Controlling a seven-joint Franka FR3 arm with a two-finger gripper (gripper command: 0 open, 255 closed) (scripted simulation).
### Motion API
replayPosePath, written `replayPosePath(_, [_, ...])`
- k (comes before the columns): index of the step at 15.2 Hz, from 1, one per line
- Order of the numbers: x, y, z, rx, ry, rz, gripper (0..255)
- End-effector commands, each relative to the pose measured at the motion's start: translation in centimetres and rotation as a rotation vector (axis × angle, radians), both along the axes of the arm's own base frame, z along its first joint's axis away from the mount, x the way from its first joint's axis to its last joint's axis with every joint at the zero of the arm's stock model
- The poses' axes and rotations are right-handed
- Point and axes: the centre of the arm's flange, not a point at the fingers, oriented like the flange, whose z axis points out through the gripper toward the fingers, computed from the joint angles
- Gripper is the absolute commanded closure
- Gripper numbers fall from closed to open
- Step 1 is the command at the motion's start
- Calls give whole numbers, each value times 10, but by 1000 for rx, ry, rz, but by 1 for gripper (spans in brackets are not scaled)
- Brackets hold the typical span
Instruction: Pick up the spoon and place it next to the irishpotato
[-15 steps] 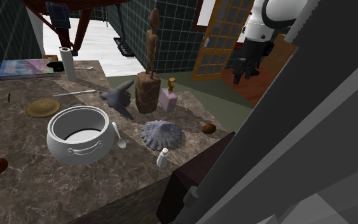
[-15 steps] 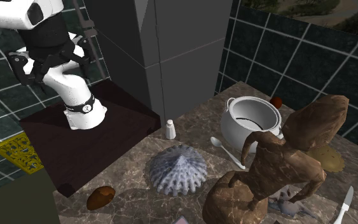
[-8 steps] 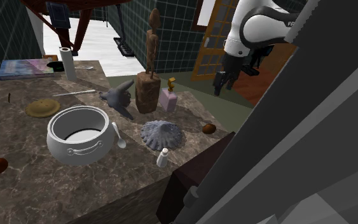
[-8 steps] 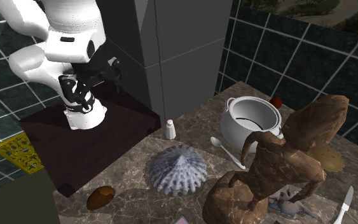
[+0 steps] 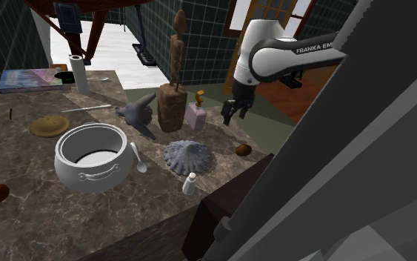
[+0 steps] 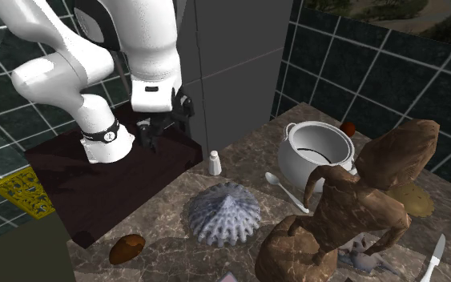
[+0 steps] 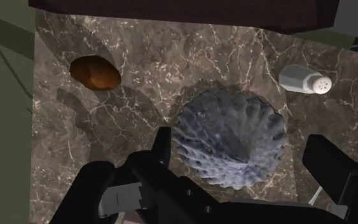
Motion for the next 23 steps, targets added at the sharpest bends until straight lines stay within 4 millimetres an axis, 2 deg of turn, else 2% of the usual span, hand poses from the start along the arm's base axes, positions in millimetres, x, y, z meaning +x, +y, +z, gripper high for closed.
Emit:
replayPosePath(1, [8, 13, -19, 9, -10, -2, 0])
replayPosePath(23, [115, 190, -202, 104, -91, -13, 0])
